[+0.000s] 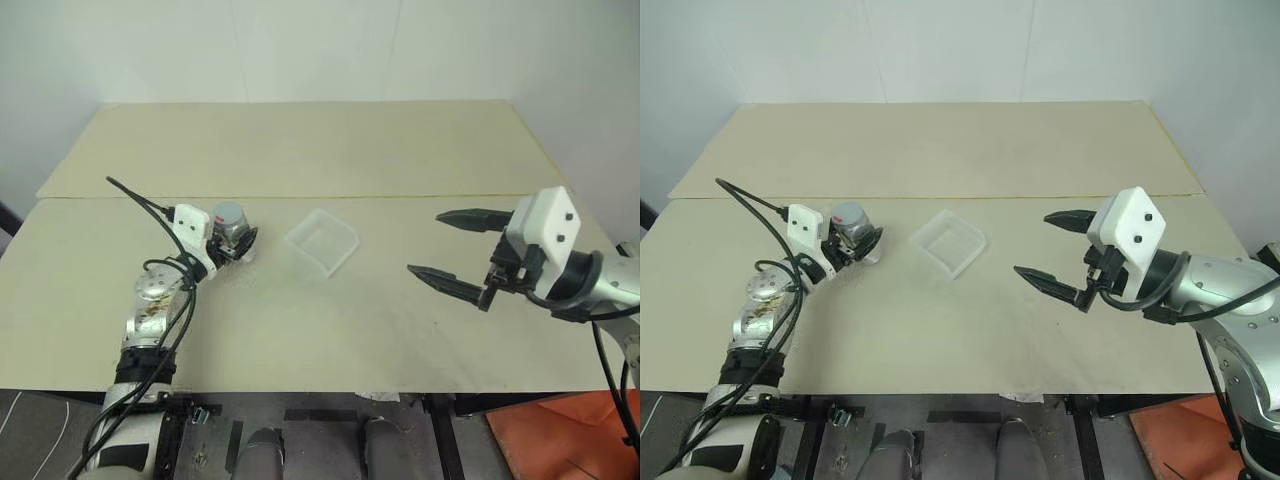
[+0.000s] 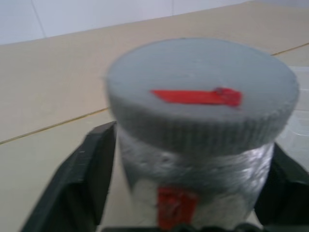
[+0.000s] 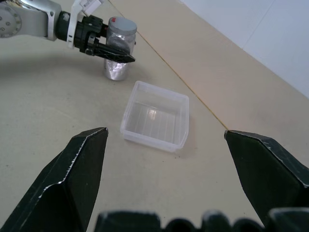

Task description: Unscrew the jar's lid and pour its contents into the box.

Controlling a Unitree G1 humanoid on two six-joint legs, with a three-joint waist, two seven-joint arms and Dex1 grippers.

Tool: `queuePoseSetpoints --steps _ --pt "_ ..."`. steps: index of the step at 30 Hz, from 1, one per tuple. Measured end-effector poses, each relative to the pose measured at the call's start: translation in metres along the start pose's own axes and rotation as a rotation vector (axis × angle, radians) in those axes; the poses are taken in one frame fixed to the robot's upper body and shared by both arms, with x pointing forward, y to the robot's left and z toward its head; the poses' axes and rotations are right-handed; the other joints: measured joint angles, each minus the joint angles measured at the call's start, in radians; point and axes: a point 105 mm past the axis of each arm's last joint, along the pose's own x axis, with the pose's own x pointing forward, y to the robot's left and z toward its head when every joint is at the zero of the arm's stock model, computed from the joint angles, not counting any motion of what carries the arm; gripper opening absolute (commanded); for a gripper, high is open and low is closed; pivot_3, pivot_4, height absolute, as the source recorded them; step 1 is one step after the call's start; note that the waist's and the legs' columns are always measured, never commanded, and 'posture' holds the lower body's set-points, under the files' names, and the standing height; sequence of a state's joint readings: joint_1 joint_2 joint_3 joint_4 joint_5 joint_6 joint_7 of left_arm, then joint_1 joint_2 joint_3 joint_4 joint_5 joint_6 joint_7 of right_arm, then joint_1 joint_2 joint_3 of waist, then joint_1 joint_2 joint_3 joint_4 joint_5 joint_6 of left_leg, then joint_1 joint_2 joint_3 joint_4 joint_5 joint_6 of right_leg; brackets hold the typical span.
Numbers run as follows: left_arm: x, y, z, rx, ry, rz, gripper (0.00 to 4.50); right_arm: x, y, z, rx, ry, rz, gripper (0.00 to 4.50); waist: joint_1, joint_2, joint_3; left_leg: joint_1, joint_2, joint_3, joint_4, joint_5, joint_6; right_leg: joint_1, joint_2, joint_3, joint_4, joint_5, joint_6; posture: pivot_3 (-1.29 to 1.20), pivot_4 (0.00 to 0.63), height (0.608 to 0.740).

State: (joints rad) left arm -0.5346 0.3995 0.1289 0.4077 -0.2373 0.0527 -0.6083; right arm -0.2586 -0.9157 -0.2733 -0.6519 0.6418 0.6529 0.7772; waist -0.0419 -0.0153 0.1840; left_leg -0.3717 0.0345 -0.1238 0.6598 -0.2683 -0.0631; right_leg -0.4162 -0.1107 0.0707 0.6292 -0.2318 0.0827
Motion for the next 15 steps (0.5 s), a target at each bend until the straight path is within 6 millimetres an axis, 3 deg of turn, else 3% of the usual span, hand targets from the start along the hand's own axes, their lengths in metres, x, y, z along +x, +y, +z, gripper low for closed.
queuePoseSetpoints --steps 3,11,15 --pt "0.003 -0.003 -0.001 -0.001 0.002 -0.021 1.94 -0.002 -0.002 0.003 -0.008 -0.003 -0.017 4.50 -0.001 0.000 0.000 0.000 0.000 0.000 0.000 0.000 0.000 0.000 0.000 0.000 0.000 0.000 0.000 0.00 0.150 0.740" --pt "0.000 -0.006 0.007 0.006 0.024 -0.095 1.91 0.000 -0.004 0.012 -0.034 -0.024 -0.031 4.50 -0.003 0.000 0.000 0.000 0.000 0.000 0.000 0.000 0.000 0.000 0.000 0.000 0.000 0.000 0.000 0.00 0.150 0.740" --pt "-0.006 -0.018 0.040 0.024 0.023 -0.308 1.91 0.009 0.000 0.027 -0.031 -0.100 0.010 4.50 -0.005 0.000 0.000 -0.001 0.000 0.000 0.000 0.000 0.000 -0.001 0.000 0.000 0.001 0.000 0.000 0.00 0.150 0.740"
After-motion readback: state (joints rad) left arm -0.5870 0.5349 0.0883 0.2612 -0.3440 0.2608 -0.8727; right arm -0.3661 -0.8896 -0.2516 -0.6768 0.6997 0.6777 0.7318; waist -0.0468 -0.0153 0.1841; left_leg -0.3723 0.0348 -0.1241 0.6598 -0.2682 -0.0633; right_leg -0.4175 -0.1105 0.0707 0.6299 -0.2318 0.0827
